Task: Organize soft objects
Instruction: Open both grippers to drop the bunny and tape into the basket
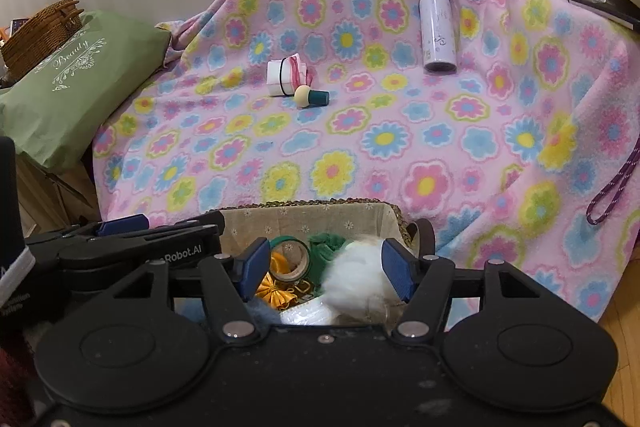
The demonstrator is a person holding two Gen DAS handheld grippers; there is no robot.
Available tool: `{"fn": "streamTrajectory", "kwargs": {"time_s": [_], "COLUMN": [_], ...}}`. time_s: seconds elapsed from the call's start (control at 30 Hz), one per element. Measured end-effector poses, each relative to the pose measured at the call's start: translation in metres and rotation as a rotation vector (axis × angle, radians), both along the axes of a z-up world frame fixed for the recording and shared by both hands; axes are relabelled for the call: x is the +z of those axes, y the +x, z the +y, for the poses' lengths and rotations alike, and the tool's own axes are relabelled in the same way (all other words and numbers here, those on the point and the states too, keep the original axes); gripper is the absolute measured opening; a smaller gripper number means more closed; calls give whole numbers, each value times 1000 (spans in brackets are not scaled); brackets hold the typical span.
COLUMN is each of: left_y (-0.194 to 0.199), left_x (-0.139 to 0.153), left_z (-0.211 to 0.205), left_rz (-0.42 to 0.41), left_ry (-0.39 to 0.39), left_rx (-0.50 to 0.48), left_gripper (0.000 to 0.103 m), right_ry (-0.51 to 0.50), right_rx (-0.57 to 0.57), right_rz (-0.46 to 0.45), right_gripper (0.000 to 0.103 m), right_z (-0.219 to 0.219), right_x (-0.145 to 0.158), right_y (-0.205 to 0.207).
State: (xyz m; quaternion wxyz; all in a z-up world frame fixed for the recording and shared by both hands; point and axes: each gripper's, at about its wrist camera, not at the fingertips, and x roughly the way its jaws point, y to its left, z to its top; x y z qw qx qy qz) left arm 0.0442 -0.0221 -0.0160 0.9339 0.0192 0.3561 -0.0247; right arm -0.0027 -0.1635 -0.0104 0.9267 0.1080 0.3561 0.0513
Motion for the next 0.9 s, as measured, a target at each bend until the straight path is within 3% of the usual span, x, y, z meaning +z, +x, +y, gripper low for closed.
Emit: {"fn": "streamTrajectory", "kwargs": {"time_s": [0.1,0.9], "left_y": [0,1], "left_x": [-1,-3], "left_z": [0,1], "left_rz": [3,14], "left_ry": [1,4], "left_rx": [-1,1], "left_gripper": [80,80], "right_ry": [-4,-2], "right_rx": [-8,-48], "right_rz": [0,10], "right_gripper": [62,64], "right_z": [0,-4], "right_x": [0,-1], "right_y": [0,-2]}}
